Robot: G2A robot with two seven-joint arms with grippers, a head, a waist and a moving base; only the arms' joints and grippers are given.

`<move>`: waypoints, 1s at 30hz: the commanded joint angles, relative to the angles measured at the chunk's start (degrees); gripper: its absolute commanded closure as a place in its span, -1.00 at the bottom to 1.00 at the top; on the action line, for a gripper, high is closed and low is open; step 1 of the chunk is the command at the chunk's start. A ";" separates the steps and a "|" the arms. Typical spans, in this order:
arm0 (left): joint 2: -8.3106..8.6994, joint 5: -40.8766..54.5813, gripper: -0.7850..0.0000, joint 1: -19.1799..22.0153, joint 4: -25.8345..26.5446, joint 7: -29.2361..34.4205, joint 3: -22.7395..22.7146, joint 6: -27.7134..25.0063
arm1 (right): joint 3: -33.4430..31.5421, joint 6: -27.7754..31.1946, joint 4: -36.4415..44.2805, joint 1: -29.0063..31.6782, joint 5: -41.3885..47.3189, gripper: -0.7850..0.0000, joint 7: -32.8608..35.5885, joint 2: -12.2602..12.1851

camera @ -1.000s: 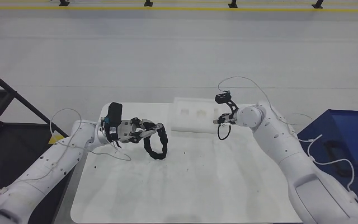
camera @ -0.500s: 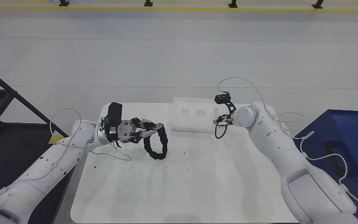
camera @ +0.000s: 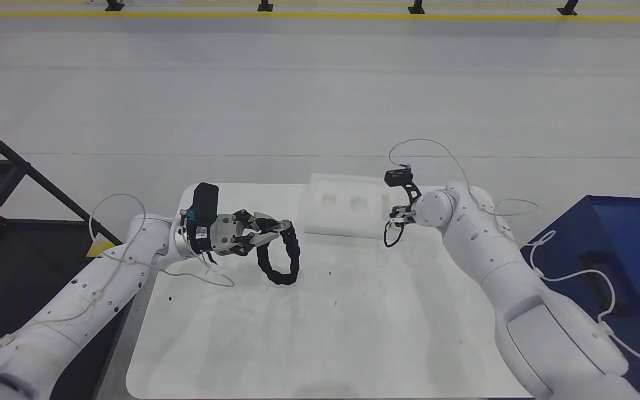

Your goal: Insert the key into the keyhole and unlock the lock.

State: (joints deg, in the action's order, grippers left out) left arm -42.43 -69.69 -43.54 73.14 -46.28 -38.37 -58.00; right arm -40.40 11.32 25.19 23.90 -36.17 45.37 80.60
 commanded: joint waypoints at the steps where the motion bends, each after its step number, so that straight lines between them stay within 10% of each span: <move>1: 0.00 0.00 1.00 0.00 0.00 0.00 0.00 0.00 | 0.06 0.36 -0.06 -0.16 -0.63 1.00 -0.88 0.09; 16: 0.00 0.00 1.00 0.00 0.00 0.00 0.00 0.00 | -1.51 -2.37 10.42 2.03 -7.99 1.00 0.31 -2.45; 30: 0.00 0.00 1.00 0.00 0.00 0.00 0.00 0.00 | -19.13 -5.83 57.33 24.38 -13.74 1.00 10.87 -12.04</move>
State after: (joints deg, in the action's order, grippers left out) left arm -42.43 -69.69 -43.54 73.14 -46.28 -38.37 -58.00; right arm -57.34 5.38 76.63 45.20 -49.61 55.74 69.27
